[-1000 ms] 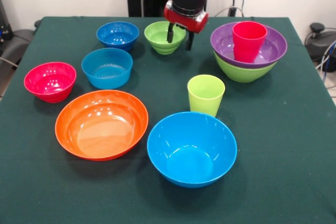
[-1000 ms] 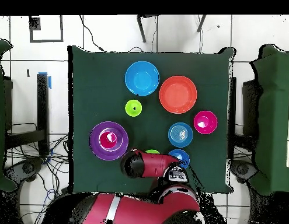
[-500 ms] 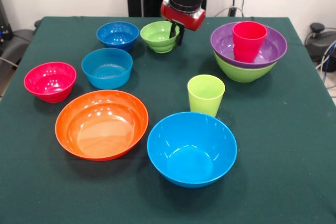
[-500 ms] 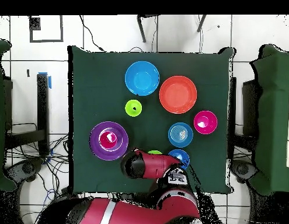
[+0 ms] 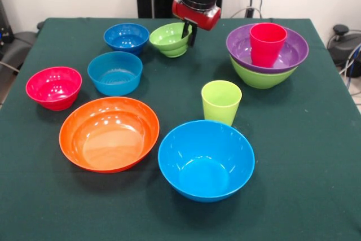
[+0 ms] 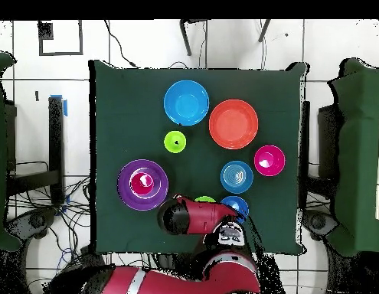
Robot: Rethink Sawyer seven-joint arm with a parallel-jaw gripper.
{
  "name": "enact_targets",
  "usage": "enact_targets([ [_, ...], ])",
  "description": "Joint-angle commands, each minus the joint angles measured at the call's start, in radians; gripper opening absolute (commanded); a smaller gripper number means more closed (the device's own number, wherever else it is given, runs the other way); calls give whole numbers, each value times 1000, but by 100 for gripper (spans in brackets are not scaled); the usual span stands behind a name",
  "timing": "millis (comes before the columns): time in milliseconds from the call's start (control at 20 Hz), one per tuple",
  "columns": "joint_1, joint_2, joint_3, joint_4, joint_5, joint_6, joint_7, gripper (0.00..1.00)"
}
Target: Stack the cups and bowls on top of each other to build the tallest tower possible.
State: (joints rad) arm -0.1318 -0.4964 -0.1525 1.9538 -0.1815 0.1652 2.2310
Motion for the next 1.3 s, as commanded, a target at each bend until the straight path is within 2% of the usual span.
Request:
enact_targets([
  [50, 39, -59, 56, -33, 62, 159, 96, 0],
  [300, 70, -101, 29, -64, 60, 221, 86, 0],
  [500, 40, -118, 66, -94, 57, 254, 47, 0],
  [750, 98, -185, 22, -155, 52, 386, 51, 0],
  [1050, 152, -217, 9, -217, 87, 503, 107, 0],
  [1300, 162, -245, 8, -262, 99, 607, 95, 0],
])
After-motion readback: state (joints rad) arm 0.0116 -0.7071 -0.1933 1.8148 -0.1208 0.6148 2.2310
